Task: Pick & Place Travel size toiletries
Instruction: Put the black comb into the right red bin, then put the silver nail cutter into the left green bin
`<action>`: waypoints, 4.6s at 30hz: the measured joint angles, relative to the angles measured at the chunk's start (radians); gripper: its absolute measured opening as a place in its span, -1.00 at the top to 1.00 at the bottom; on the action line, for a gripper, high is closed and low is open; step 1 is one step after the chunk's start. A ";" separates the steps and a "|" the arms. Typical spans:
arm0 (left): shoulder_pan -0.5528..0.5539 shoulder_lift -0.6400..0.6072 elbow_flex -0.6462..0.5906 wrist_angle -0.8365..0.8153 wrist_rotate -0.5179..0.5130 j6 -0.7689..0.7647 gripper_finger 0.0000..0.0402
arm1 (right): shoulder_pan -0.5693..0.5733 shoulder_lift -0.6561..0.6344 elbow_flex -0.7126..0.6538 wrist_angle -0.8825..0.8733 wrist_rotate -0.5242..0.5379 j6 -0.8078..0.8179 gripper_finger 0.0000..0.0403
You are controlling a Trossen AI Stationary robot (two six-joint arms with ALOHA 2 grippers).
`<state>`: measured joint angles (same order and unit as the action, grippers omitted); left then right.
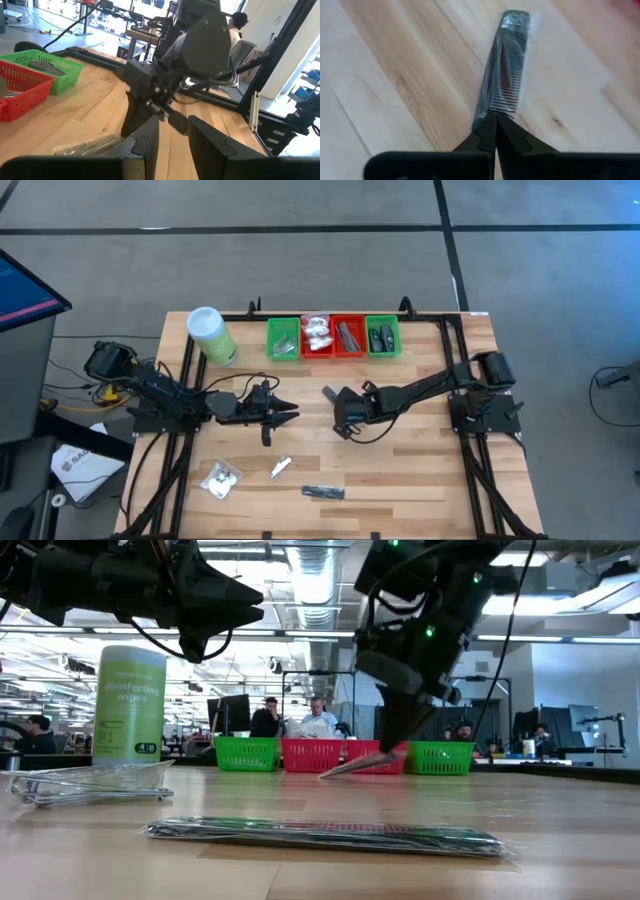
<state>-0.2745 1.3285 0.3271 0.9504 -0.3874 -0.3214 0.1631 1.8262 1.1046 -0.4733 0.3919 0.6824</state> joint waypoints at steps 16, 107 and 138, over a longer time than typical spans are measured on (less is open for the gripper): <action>0.000 0.000 -0.001 0.000 0.000 0.000 0.52 | -0.058 -0.156 0.002 -0.068 0.083 -0.088 1.00; 0.019 0.000 -0.002 0.000 -0.008 -0.019 0.52 | -0.328 -0.104 0.005 0.192 -0.549 -0.542 0.47; -0.432 0.071 0.054 -0.248 -0.131 -0.516 0.52 | 0.072 -0.104 0.003 0.391 -0.465 -0.498 0.47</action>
<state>-0.7063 1.3991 0.3810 0.7027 -0.5184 -0.8370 0.2355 1.7222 1.1072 -0.0819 -0.0731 0.1841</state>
